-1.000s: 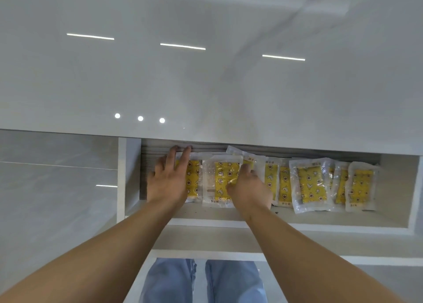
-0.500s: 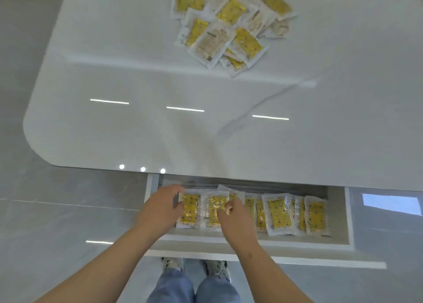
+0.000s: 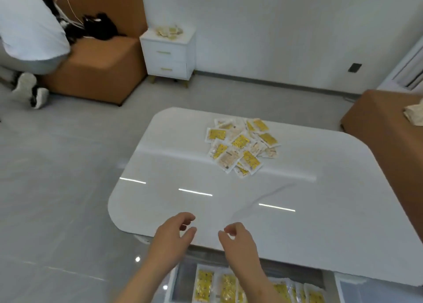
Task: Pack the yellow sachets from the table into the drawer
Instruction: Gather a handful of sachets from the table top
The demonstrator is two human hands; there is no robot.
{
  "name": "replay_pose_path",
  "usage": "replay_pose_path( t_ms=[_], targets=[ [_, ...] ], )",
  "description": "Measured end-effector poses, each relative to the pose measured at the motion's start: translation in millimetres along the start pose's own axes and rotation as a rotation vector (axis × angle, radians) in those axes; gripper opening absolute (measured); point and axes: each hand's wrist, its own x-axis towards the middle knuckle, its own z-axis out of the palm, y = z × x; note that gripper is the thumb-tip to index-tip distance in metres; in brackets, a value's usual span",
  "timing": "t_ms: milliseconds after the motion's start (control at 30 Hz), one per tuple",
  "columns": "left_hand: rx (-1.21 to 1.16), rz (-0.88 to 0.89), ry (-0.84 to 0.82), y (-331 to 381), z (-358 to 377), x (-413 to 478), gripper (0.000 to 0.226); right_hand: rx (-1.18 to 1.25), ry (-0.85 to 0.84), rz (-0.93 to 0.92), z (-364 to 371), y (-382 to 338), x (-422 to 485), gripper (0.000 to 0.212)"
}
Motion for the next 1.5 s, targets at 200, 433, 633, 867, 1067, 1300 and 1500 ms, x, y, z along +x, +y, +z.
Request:
replay_pose_path(
  t_ms=[200,433,633,867,1067,1300,1500],
  targets=[
    [-0.044,0.074,0.111,-35,-106,33,0.024,0.025,0.043,-0.114,70,-99,10,0.021],
    [-0.004,0.100,0.029,-100,-241,71,0.022,0.212,0.111,-0.060,196,-217,5,0.011],
    [-0.007,0.109,-0.001,-128,-326,120,0.018,0.230,0.165,-0.040,256,-284,26,0.008],
    [0.086,0.115,0.020,-147,-406,231,0.016,0.226,0.159,-0.057,294,-356,121,0.012],
    [0.224,0.124,0.011,-122,-463,372,0.020,-0.034,0.160,-0.118,299,-434,242,0.027],
    [0.254,0.122,-0.056,-87,-506,532,0.019,-0.234,0.194,-0.126,278,-527,366,0.032],
    [0.210,0.179,-0.080,-73,-542,679,0.023,-0.191,0.188,-0.091,292,-602,505,0.032]
  ],
)
